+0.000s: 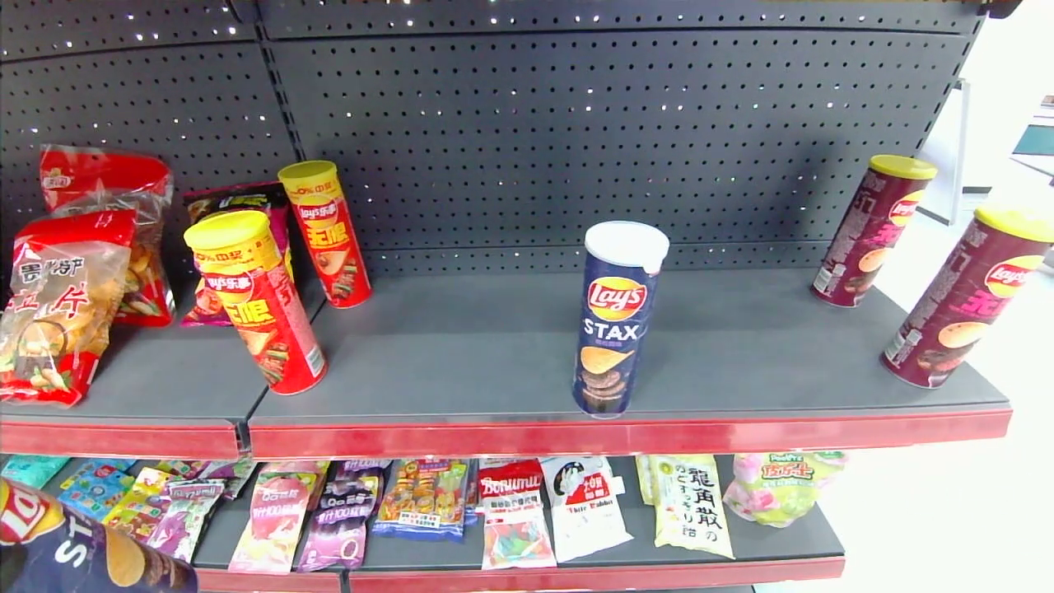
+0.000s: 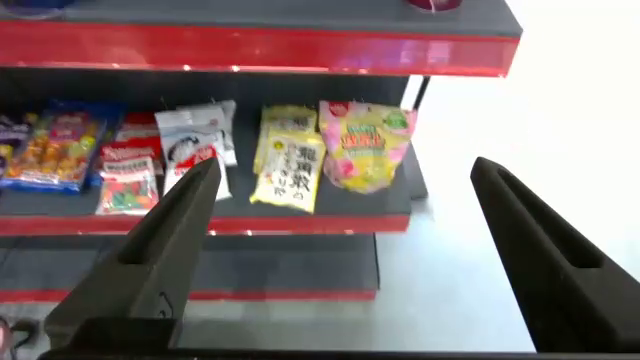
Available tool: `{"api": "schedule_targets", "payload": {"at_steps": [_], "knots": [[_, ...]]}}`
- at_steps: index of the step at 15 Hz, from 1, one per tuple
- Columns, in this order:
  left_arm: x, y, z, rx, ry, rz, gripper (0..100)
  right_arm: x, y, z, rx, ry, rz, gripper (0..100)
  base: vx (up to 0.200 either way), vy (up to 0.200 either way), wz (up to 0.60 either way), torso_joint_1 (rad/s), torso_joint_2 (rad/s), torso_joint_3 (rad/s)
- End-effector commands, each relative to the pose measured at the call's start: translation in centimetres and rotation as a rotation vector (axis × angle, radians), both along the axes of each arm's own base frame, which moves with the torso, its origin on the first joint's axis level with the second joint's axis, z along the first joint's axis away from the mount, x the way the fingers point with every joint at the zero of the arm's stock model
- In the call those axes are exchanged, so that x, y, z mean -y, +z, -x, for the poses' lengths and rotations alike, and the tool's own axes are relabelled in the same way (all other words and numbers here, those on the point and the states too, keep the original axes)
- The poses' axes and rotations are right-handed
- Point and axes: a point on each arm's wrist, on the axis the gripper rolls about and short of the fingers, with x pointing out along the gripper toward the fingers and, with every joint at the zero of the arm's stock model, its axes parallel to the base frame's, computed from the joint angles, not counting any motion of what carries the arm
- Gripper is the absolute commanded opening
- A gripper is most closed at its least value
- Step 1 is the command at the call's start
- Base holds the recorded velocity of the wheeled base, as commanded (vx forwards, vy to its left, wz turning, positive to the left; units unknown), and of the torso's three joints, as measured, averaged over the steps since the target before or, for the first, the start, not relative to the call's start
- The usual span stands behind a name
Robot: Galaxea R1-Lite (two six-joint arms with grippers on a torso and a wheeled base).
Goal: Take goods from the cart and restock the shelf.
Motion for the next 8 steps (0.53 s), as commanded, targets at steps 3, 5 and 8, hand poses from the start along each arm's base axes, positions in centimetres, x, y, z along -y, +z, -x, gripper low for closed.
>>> {"api": "schedule_targets", "payload": {"at_steps": [3,5,8], "knots": [[0.01,0.18,0.04,0.008,0.001,0.001,0,0.01,-3.35,-0.01,0.146,0.038,0.005,100,0.0,0.0,0.0,0.0,0.0,0.0],[0.03,0.31,0.17,0.022,0.001,0.0,0,-0.04,-3.35,-0.01,0.145,0.056,-0.03,100,0.0,0.0,0.0,0.0,0.0,0.0],[0.08,0.38,0.46,0.04,0.004,-0.004,0,-0.05,-3.58,-0.13,0.145,0.054,-0.079,100,0.0,0.0,0.0,0.0,0.0,0.0]]}}
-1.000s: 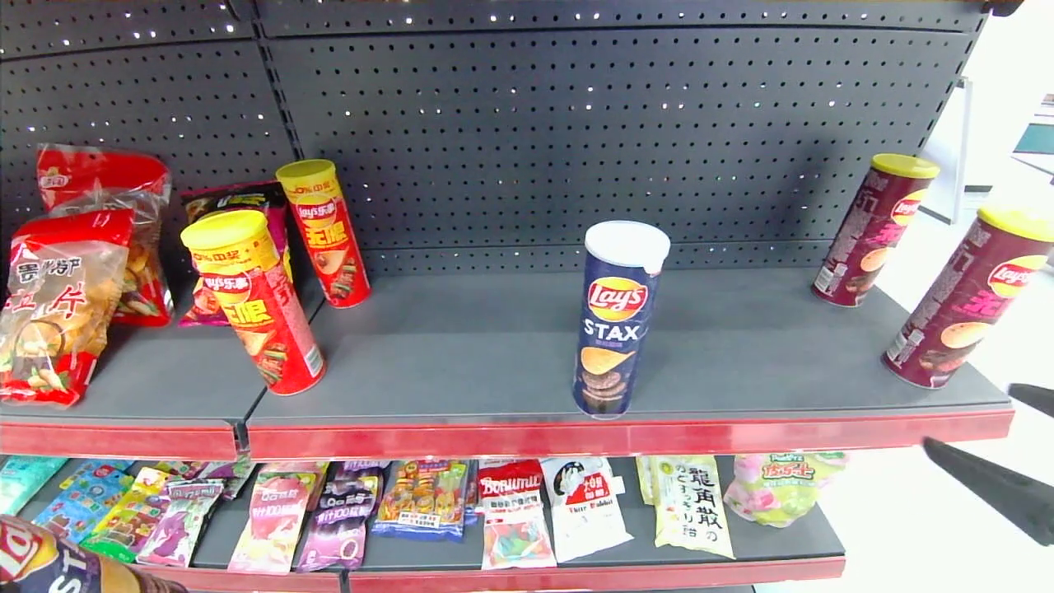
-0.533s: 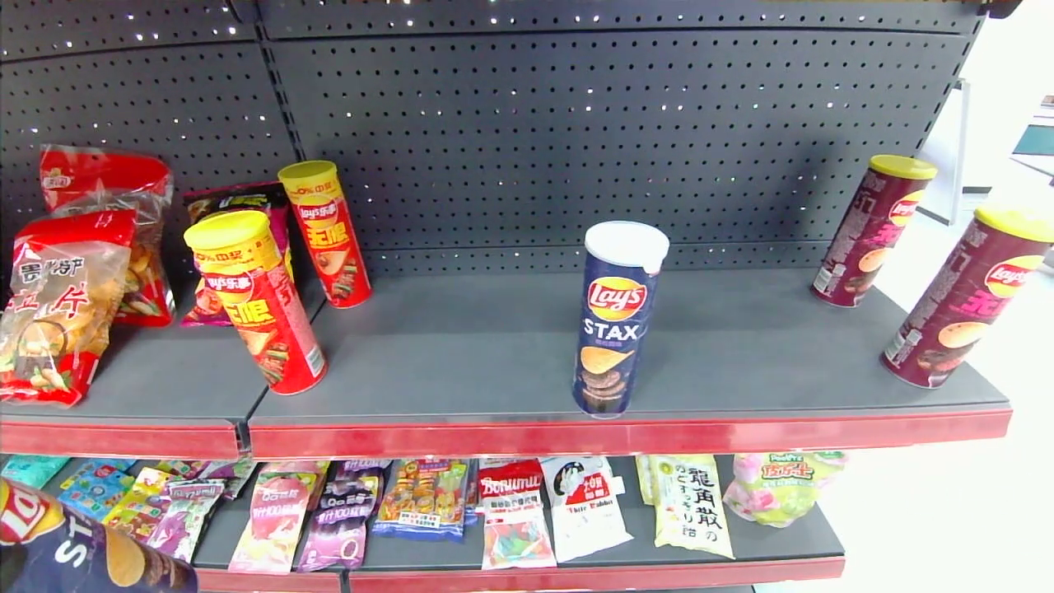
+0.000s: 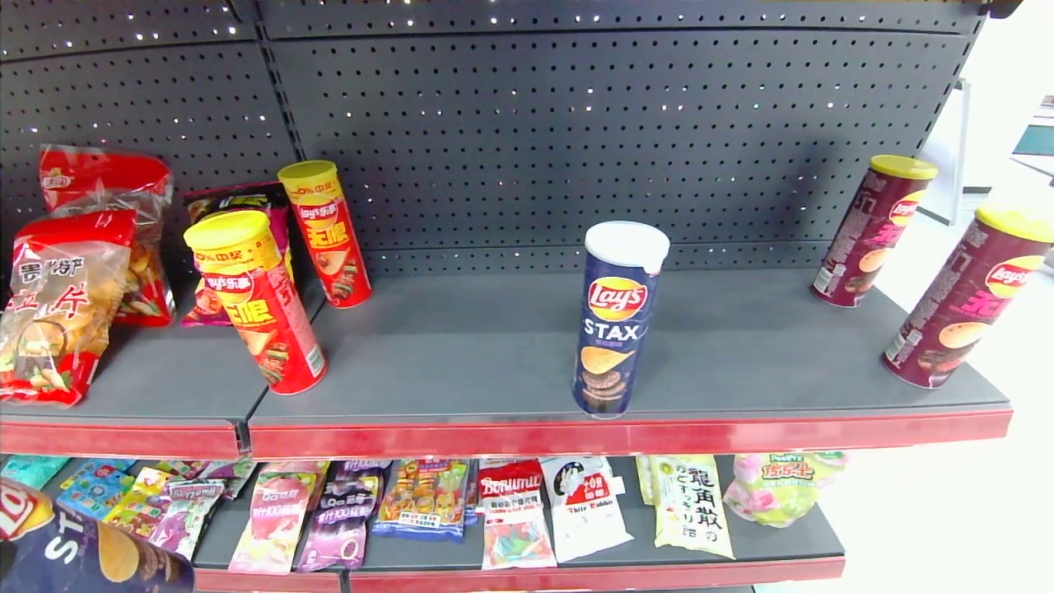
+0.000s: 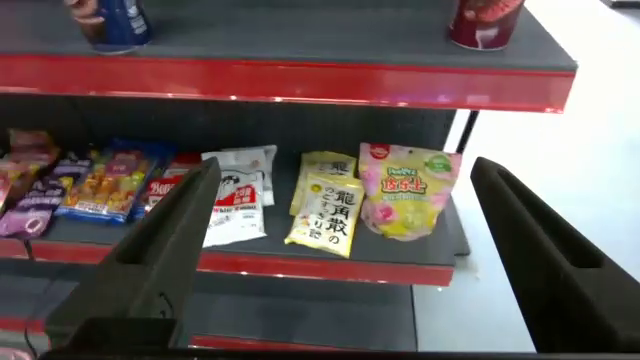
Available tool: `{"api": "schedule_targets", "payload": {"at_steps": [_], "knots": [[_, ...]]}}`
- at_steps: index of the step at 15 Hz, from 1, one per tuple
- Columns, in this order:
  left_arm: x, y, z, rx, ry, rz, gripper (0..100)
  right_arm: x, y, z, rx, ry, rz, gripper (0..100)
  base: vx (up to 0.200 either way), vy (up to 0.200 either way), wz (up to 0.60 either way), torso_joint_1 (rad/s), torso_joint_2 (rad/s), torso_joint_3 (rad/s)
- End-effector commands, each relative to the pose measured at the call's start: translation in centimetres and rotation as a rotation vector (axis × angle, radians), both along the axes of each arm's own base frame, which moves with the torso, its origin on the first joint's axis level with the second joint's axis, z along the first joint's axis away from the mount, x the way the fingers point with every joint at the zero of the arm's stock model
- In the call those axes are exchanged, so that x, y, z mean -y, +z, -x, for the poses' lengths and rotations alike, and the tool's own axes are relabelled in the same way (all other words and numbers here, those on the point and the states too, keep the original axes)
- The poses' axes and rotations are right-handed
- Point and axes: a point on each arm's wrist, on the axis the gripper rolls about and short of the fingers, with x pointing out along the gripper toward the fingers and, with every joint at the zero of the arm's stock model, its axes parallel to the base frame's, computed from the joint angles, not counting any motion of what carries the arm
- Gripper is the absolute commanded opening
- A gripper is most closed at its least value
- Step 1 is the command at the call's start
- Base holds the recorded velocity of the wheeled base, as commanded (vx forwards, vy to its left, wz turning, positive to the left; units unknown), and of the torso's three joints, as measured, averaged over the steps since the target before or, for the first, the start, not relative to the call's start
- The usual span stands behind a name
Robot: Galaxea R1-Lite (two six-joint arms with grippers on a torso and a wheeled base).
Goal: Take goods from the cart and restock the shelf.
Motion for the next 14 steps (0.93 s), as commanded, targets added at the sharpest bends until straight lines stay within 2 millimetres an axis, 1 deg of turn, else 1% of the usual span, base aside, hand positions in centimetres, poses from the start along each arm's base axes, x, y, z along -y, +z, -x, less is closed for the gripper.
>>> {"api": "schedule_targets", "payload": {"at_steps": [1,2,3,4,8,13,14], "knots": [[0.03,0.09,0.18,0.012,0.003,-0.002,0,0.12,-0.31,-0.17,0.001,-0.054,-0.016,100,0.0,0.0,0.0,0.0,0.0,0.0],[0.02,0.34,0.24,0.019,0.013,0.004,0,0.21,-0.54,-0.7,0.084,-0.095,-0.002,100,0.0,0.0,0.0,0.0,0.0,0.0],[0.02,0.34,0.27,0.019,0.018,0.018,0,0.2,-0.61,-0.79,0.098,-0.087,-0.006,100,0.0,0.0,0.0,0.0,0.0,0.0],[0.02,0.34,0.24,0.017,0.016,0.018,0,0.17,-1.11,-0.8,0.049,-0.075,0.0,100,0.0,0.0,0.0,0.0,0.0,0.0],[0.01,0.04,0.21,0.009,0.018,0.021,0,0.1,-1.14,-0.81,0.049,-0.046,-0.007,100,0.0,0.0,0.0,0.0,0.0,0.0],[-0.04,0.25,-0.05,-0.002,0.015,0.022,0,0.1,-1.14,-0.81,0.049,-0.043,-0.008,100,0.0,0.0,0.0,0.0,0.0,0.0],[-0.06,0.17,-0.16,-0.01,0.018,0.025,0,0.1,-1.14,-0.81,0.049,-0.043,-0.008,100,0.0,0.0,-0.6,0.002,0.0,0.002]]}}
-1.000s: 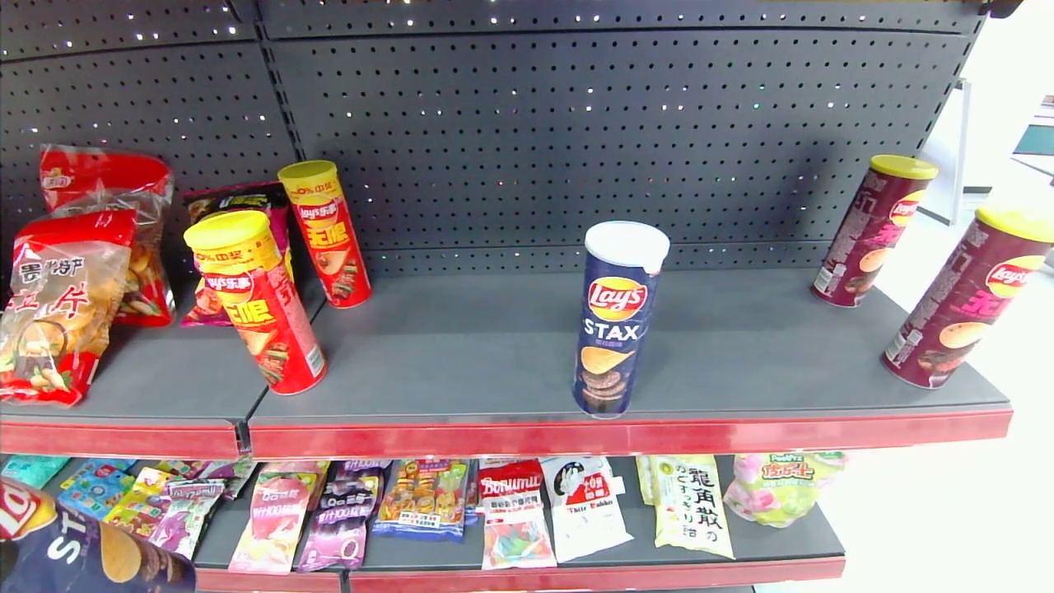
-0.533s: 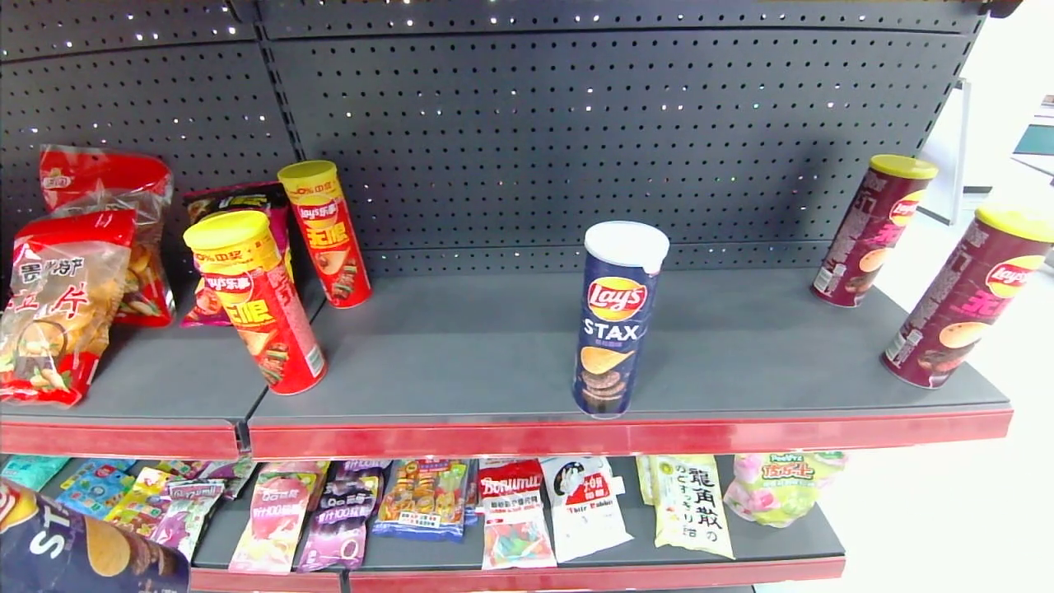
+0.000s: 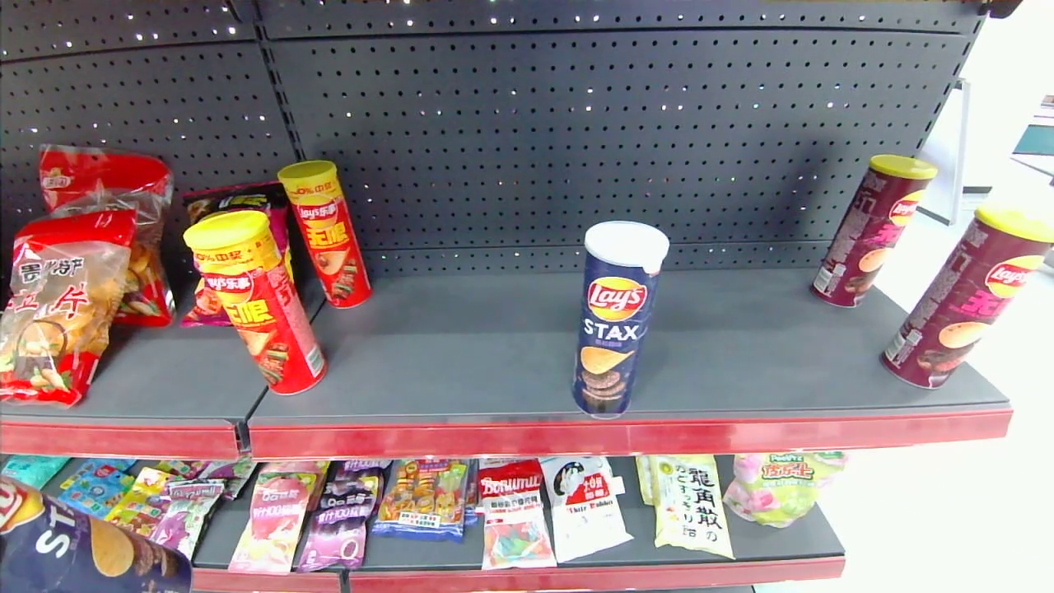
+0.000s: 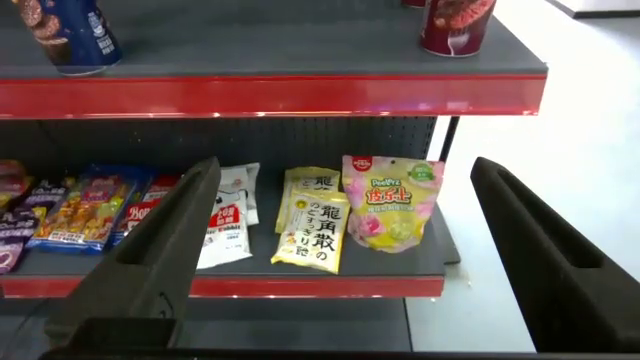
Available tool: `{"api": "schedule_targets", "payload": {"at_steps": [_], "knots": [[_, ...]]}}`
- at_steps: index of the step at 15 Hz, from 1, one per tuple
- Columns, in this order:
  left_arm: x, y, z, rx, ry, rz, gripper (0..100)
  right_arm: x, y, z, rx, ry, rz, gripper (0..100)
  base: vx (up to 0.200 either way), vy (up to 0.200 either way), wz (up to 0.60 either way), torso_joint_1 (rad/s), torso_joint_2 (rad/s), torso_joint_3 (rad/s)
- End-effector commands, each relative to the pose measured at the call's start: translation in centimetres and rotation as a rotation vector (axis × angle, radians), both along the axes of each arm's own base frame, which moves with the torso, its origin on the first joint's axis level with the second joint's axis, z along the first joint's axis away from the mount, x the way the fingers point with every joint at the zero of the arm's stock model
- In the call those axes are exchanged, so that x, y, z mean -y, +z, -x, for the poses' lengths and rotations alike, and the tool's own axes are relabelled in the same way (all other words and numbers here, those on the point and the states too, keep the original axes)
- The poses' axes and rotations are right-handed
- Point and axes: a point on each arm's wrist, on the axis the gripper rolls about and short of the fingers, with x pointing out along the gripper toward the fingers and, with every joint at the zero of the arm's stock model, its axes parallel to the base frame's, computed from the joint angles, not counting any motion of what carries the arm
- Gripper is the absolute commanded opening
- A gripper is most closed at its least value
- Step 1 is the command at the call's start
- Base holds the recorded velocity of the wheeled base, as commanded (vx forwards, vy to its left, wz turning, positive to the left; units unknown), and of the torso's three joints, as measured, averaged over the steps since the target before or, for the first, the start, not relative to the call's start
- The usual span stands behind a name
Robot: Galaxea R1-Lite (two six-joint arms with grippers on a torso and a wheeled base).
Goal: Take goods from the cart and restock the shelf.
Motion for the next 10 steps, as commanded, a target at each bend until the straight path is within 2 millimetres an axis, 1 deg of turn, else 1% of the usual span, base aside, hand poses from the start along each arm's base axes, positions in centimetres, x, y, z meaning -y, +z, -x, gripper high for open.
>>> {"api": "schedule_targets", "payload": {"at_steps": [1,6,9,10], "knots": [[0.0,-0.1,-0.2,-0.012,0.0,0.003,0,0.0,0.0,0.0,-0.002,0.001,0.0,100,0.0,0.0,-0.6,0.007,0.01,0.002],[-0.1,0.0,-0.5,-0.03,0.001,0.005,0,0.0,0.0,0.0,-0.004,0.003,0.0,100,0.0,0.0,-0.6,0.006,0.0,0.0],[-0.2,0.5,-1.2,-0.051,0.006,0.01,0,0.0,0.0,0.0,-0.002,0.003,0.0,100,0.0,0.0,0.0,0.0,0.0,0.0],[-0.4,0.9,-1.7,-0.066,0.008,0.013,0,0.0,0.0,0.0,-0.002,0.001,0.0,100,0.0,0.0,0.0,0.0,0.0,0.0]]}}
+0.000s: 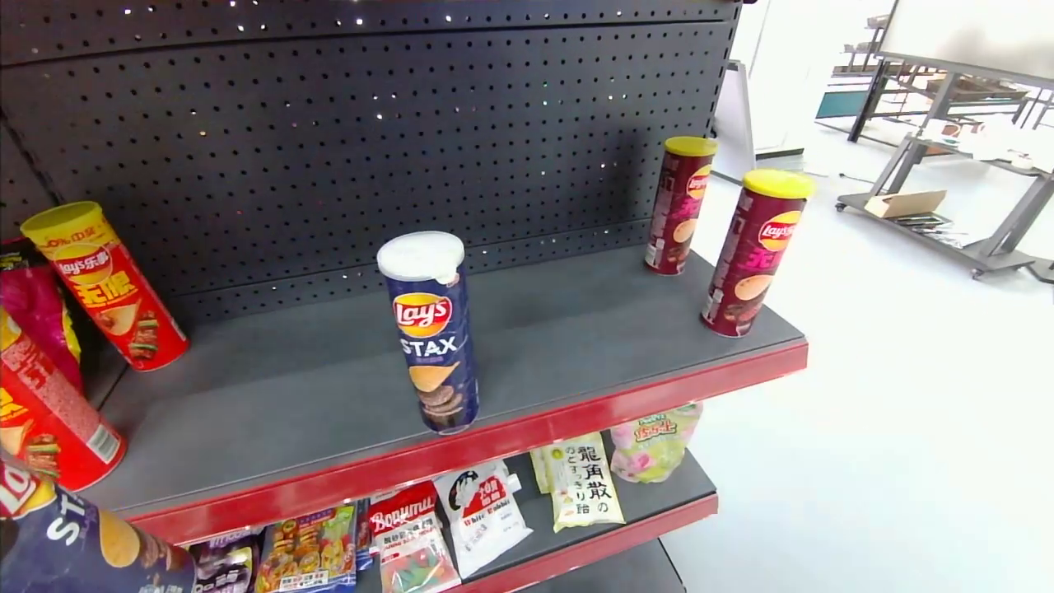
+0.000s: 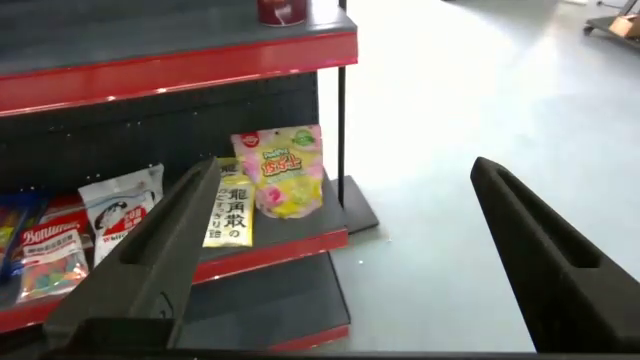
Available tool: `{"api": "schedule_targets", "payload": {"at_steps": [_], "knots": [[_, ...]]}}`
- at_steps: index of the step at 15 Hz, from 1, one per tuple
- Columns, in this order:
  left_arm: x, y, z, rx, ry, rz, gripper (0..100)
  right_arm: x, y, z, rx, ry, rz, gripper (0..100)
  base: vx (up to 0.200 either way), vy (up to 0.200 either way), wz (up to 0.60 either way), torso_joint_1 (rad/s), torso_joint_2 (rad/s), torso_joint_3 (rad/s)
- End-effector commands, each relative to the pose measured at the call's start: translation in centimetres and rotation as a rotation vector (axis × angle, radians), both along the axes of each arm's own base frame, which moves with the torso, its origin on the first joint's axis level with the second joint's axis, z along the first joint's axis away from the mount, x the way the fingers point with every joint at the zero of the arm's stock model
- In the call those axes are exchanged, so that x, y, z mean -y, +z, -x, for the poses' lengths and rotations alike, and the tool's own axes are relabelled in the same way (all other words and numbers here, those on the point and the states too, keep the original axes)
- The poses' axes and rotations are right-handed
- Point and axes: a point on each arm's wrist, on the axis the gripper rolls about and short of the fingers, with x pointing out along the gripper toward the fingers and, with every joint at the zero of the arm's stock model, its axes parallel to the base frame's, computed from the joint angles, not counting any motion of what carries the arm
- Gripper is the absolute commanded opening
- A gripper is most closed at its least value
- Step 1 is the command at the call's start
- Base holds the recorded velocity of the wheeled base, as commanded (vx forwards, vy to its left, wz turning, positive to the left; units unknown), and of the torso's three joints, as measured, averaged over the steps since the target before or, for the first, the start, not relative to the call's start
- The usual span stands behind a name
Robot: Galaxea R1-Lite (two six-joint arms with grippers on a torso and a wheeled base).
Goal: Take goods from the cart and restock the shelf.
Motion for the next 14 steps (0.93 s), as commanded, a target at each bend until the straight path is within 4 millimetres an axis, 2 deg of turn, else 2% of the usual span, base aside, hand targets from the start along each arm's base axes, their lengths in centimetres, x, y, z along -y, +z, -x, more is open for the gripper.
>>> {"api": "schedule_targets", "payload": {"at_steps": [1,3,6,9,10,12,14], "knots": [[-0.2,0.7,-1.1,-0.038,-0.002,0.008,0,0.0,0.0,0.0,0.0,-0.002,0.0,100,0.0,0.0,0.0,0.0,0.0,0.0],[-0.5,1.7,-2.4,-0.069,-0.002,0.01,0,0.0,0.0,0.0,0.0,-0.002,0.0,100,0.0,0.0,0.0,0.0,0.0,0.0],[-1.0,3.6,-6.9,-0.123,-0.078,0.007,0,0.0,0.0,0.0,0.0,-0.002,0.0,100,0.0,0.0,0.0,0.0,0.0,0.0],[-0.7,3.5,-11.2,-0.14,-0.153,0.004,0,0.0,0.0,0.0,0.0,-0.002,0.0,100,0.0,0.0,0.0,0.0,0.0,0.0],[-0.7,3.6,-12.1,-0.138,-0.164,0.002,0,0.0,0.0,0.0,0.0,-0.002,0.0,100,0.0,0.0,0.0,0.0,0.0,0.0],[1.0,3.7,-14.9,-0.141,-0.276,0.003,0,0.0,0.0,0.0,-0.002,-0.002,0.0,100,0.0,0.0,0.0,0.0,0.0,0.0],[1.6,4.5,-17.5,-0.125,-0.299,0.0,0,0.0,0.0,0.0,-0.002,-0.002,0.0,100,0.0,0.0,0.0,0.0,0.0,0.0]]}}
